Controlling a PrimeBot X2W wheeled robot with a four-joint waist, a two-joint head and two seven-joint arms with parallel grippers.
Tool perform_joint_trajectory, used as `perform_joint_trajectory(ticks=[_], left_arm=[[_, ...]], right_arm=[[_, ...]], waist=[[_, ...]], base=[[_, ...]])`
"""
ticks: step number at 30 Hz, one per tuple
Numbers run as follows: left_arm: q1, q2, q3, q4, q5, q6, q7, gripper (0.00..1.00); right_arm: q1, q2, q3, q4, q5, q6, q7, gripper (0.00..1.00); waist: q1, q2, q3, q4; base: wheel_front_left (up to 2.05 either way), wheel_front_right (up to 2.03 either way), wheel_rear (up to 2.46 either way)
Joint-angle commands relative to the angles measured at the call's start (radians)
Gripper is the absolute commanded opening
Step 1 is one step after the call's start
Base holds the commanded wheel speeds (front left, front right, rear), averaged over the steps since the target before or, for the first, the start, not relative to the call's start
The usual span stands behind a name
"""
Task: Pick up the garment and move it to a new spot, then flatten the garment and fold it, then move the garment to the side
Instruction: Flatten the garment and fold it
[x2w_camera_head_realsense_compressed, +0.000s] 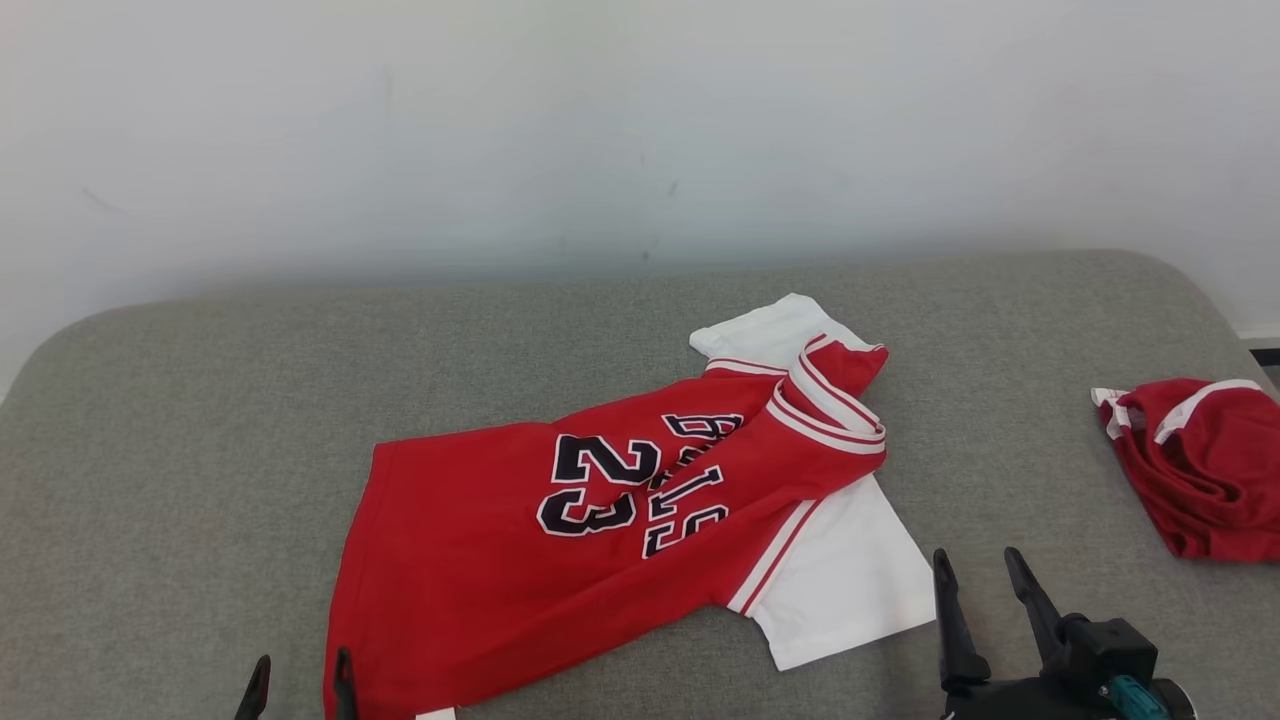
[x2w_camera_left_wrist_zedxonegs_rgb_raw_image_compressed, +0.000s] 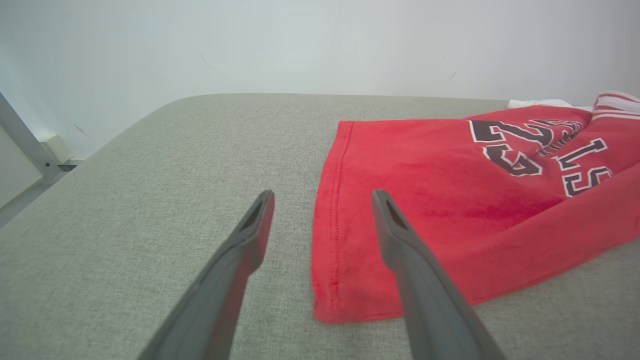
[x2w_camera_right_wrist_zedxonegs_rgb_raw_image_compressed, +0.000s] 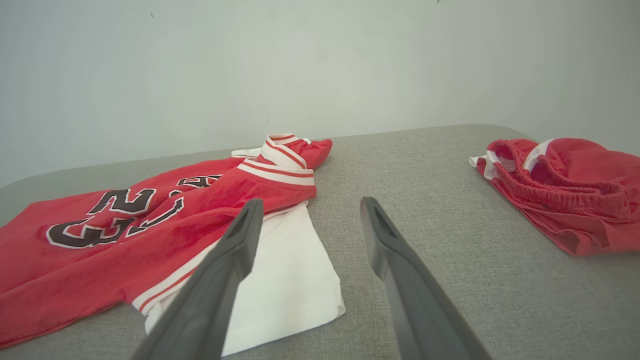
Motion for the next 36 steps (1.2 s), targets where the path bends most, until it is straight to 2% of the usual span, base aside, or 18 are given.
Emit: perform_joint_trajectory(ticks=[1,22,29,36], left_arm=[[0.020,-0.001,0.000,-0.010,0.014,0.004,-0.003,1.00],[0.016,-0.002,-0.019,-0.022,-0.002,0.012,-0.003,1.00],[0.002,-0.002,-0.046,0.066,-0.071,0.011,-0.003,1.00],[-0.050,-0.002,-0.069,0.159,-0.124,0.045,-0.003,1.00]], right_arm=[[0.001,0.001,0.010,-0.002,-0.011,-0.002,0.000,1.00],[0.001,0.002,0.044,-0.002,0.009,-0.002,0.000,1.00],[-0.015,0.001,0.031,0.014,0.021,-0.002,0.000,1.00],[-0.050,-0.024,0.029,0.015,0.031,-0.002,0.000,1.00]], waist=[[0.0000,0.0000,0.000,0.004],[0.0000,0.0000,0.010,0.018],[0.0000,0.0000,0.048,0.017],[0.0000,0.0000,0.115,0.009]], base=[[0.00,0.00,0.00],[0.00,0.00,0.00],[0.00,0.00,0.00],[0.00,0.00,0.00]])
